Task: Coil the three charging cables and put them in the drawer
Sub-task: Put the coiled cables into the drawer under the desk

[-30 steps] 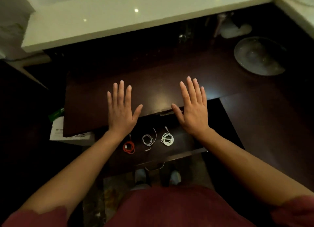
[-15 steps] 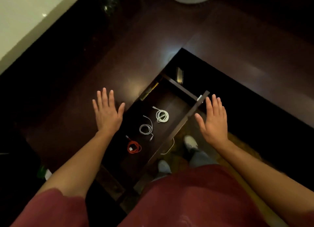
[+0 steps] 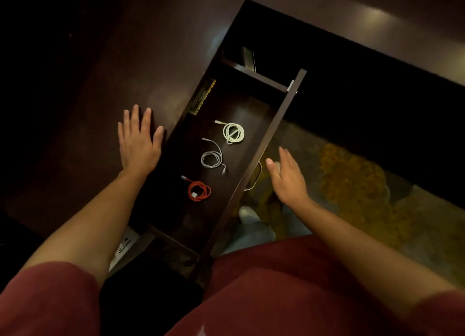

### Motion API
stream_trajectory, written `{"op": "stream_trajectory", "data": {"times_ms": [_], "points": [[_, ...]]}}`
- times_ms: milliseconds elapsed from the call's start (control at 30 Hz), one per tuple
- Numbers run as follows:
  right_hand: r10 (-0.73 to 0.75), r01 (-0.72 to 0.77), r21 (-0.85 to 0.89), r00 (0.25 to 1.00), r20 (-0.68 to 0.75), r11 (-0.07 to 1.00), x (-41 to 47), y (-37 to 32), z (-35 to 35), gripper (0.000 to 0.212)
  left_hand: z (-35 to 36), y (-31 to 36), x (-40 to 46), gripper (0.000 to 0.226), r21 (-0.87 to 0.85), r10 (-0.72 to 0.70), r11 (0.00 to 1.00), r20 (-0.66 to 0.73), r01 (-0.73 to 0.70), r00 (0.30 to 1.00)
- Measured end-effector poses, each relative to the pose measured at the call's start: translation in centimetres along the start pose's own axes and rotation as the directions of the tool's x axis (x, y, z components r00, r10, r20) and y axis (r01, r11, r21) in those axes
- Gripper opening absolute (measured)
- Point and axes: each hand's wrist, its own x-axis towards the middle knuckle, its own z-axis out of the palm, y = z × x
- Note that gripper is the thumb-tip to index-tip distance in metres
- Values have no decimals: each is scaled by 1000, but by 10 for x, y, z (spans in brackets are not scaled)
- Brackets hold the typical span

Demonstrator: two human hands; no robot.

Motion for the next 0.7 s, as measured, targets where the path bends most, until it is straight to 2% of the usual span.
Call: {"op": "stream_trajectory", "data": {"times_ms": [133,267,700], "points": [[21,-23,54,999,39,998,-6,-8,20,69,0,1,-1,60,-15,-6,1000,-8,5,1000],[-53,53,133,999,-8,990,-10,-16,27,62,0,1,-2,60,-4,-5,1000,-10,5,1000],[3,-5,199,1000,8,980,-14,-32,33,57,1,1,-1,60,10,-12,1000,8,12,1000]]}}
